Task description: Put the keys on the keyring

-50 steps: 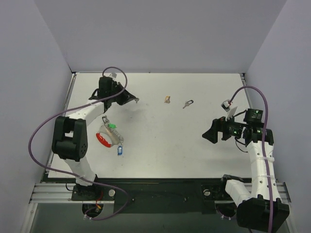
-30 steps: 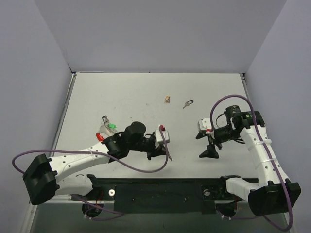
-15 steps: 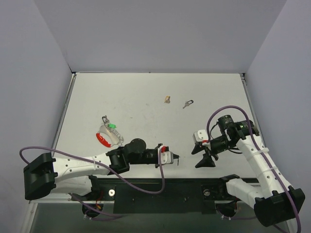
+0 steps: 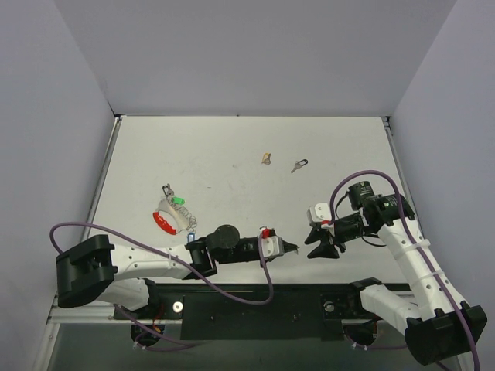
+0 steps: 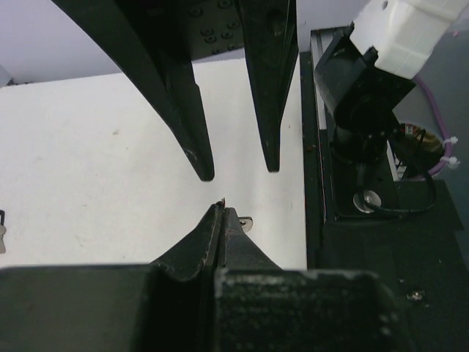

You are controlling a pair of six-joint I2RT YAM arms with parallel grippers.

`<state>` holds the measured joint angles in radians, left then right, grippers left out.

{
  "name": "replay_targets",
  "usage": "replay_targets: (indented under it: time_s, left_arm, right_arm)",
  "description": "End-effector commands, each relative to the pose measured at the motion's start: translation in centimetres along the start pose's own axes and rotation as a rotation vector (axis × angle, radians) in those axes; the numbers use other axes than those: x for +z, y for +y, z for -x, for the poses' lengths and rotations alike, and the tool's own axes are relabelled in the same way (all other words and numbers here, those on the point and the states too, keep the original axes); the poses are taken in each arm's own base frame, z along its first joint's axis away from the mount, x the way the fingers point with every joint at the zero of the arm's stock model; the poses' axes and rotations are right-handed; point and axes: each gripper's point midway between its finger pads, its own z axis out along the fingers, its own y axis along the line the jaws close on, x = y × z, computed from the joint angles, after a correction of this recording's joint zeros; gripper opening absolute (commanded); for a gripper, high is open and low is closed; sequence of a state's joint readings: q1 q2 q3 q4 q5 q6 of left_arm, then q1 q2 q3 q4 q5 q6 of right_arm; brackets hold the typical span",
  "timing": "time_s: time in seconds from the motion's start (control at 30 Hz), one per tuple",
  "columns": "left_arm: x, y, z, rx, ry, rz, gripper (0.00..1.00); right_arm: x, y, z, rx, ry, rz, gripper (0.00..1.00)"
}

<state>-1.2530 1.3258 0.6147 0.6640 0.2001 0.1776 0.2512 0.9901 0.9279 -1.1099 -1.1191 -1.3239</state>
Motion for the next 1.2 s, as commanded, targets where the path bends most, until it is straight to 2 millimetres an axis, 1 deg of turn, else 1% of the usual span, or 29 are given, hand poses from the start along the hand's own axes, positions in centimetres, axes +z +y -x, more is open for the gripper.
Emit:
replay_targets:
  time_s: [0.0,0.13,0.23,0.43,0.67,1.0,1.17]
  left_arm:
    - [0.7,0.3,3.6,-0.054,-0.166,0.027,0.0]
    - [1.0,0.0,3.7,-0.074,-0.181,0.02,0.0]
    - [1.0,-0.2,3.5,-0.083,-0.179,0.019,0.0]
    - [0.8,-0.2,3.6,-0.094,-0.188,0.025,0.0]
    - [1.1,-0.4,3.8,-0.103,-0.197,0.015,0.0]
    - [1.6,-0.6,3.9,-0.11,-0.202,0.006,0.0]
    - [1.6,-0.6,4.0,-0.113,-0.207,0.004,0.0]
  right_arm:
    - [0.2,0.5,0.5,-0.016,-0.035,0.012,0.36]
    - [0.2,0.6,0.7,-0.027,-0.043,0.012,0.33]
    - [0.2,0.7,0.9,-0.027,-0.056,0.014,0.28]
    - [0.2,0.9,1.5,-0.03,-0.083,0.019,0.24]
    - [0.4,1.0,1.5,-0.035,-0.093,0.03,0.19]
    - [0.6,1.3,1.7,-0.039,-0.109,0.042,0.16]
    - [0.8,1.4,1.5,-0.043,-0.106,0.053,0.15]
